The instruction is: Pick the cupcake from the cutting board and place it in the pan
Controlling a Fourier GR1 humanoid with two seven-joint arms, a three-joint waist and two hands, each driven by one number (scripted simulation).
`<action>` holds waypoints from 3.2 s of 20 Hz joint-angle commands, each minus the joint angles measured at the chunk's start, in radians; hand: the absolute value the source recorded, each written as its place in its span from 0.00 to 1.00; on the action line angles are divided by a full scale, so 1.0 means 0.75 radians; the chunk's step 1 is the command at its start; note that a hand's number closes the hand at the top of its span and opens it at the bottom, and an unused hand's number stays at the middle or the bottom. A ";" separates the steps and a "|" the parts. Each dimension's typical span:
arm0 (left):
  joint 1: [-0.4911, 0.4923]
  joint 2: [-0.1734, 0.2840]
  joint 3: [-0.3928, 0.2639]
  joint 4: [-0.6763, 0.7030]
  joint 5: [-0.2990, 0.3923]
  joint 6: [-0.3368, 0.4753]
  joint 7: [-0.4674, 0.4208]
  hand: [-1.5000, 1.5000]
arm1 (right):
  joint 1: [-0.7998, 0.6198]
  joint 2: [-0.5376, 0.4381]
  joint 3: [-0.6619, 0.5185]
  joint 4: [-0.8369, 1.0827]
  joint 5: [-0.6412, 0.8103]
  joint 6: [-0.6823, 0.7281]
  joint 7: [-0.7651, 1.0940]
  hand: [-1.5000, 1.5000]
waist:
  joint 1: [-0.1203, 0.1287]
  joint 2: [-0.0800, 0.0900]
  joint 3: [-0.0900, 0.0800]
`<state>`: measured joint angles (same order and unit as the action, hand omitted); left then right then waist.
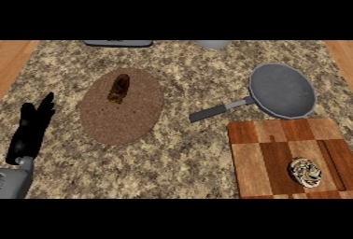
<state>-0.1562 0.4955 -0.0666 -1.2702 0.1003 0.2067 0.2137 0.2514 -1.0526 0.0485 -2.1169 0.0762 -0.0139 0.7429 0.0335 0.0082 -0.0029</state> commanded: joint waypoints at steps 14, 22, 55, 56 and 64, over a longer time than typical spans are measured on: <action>0.049 -0.114 0.078 -0.005 -0.095 -0.013 -0.011 0.50 | -0.270 0.380 0.285 0.277 0.405 0.237 0.204 0.00 | -0.048 -0.011 0.004; 0.063 -0.097 0.151 -0.027 -0.148 -0.078 0.004 0.50 | -0.209 0.572 0.337 0.350 0.603 0.265 0.097 0.00 | -0.047 -0.012 0.004; 0.006 -0.196 0.316 -0.045 -0.279 -0.211 0.060 0.50 | -0.378 0.845 0.129 0.703 1.096 0.406 -0.228 1.00 | -0.043 -0.011 0.004; -0.024 -0.186 0.334 0.043 -0.295 -0.218 -0.008 0.50 | -0.228 0.835 0.126 0.587 1.104 0.381 -0.252 1.00 | -0.050 -0.012 0.004; 0.007 -0.191 0.320 -0.044 -0.278 -0.214 0.059 0.50 | 0.150 0.762 -0.239 0.475 0.936 0.270 -0.183 1.00 | -0.071 -0.015 0.004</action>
<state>-0.1262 0.3559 0.1836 -1.2917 -0.0992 0.0469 0.2276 0.2686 -0.4775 -0.0346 -1.7202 0.8236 0.2119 0.6093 -0.0186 -0.0040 -0.0002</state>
